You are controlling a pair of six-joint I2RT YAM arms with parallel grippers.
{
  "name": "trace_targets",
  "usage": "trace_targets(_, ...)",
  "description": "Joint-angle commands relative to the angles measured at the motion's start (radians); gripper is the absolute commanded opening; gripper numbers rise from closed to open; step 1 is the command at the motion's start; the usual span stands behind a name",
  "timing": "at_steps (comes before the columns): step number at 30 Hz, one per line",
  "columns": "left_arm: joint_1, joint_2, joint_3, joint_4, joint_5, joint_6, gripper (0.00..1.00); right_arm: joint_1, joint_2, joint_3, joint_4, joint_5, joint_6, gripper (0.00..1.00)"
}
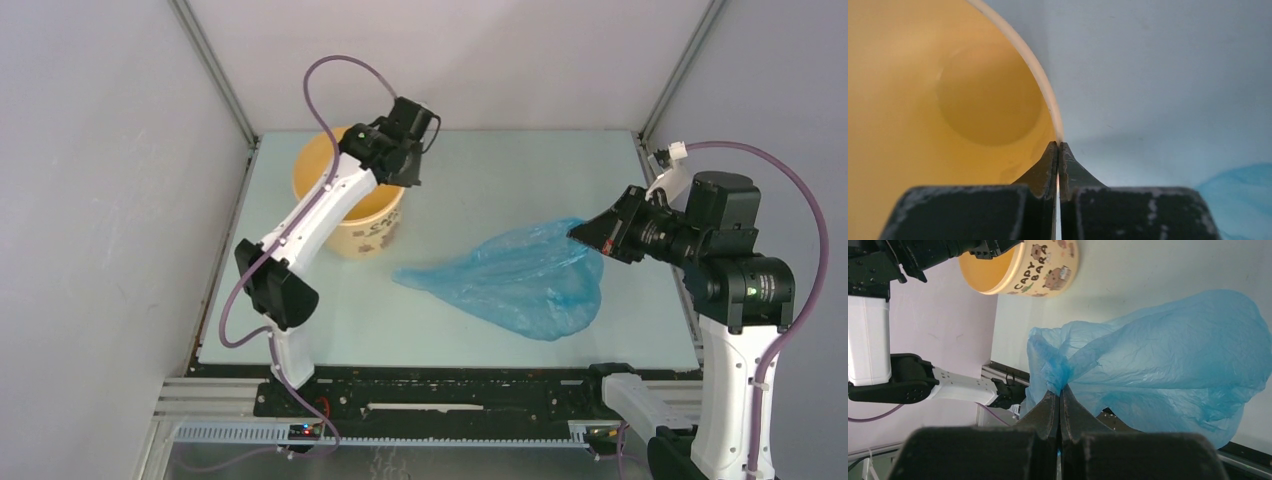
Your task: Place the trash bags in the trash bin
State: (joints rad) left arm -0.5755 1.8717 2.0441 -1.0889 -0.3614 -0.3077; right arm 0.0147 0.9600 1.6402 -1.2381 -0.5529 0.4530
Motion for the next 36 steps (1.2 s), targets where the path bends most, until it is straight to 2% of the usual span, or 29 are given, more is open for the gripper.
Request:
trace_targets(1, -0.083, -0.001, 0.128, -0.001, 0.070, -0.054, 0.00, -0.005, -0.027, -0.018, 0.022, -0.029, 0.014, 0.00)
trace_targets(6, -0.182, 0.092, 0.279, -0.065, 0.107, -0.083, 0.00, -0.005, -0.044, -0.024, 0.017, -0.036, 0.012, 0.00)
trace_targets(10, -0.212, 0.111, 0.290, -0.077, 0.118, -0.085, 0.01, -0.005, -0.056, -0.060, 0.017, -0.061, 0.007, 0.00)
trace_targets(12, -0.211, 0.108, 0.296, -0.095, 0.117, -0.080, 0.16, -0.005, -0.061, -0.082, 0.017, -0.074, 0.002, 0.00)
trace_targets(15, -0.211, 0.075, 0.306, -0.103, 0.132, -0.059, 0.53, -0.005, -0.067, -0.110, 0.021, -0.093, -0.022, 0.00)
trace_targets(18, -0.211, 0.021, 0.332, -0.108, 0.162, -0.043, 0.81, -0.005, -0.063, -0.128, 0.029, -0.115, -0.034, 0.00)
trace_targets(22, -0.206, -0.096, 0.325, -0.116, 0.170, -0.068, 0.95, -0.006, -0.042, -0.132, 0.064, -0.157, -0.010, 0.00)
trace_targets(26, -0.204, -0.287, 0.141, -0.118, 0.146, -0.175, 0.96, -0.005, -0.003, -0.100, 0.079, -0.173, 0.012, 0.00)
trace_targets(31, -0.201, -0.611, -0.274, -0.028, 0.166, -0.354, 0.95, -0.001, 0.032, -0.072, 0.091, -0.179, 0.028, 0.00)
trace_targets(36, -0.194, -0.930, -0.725, 0.150, 0.271, -0.612, 0.89, 0.017, 0.050, -0.053, 0.091, -0.180, 0.031, 0.00)
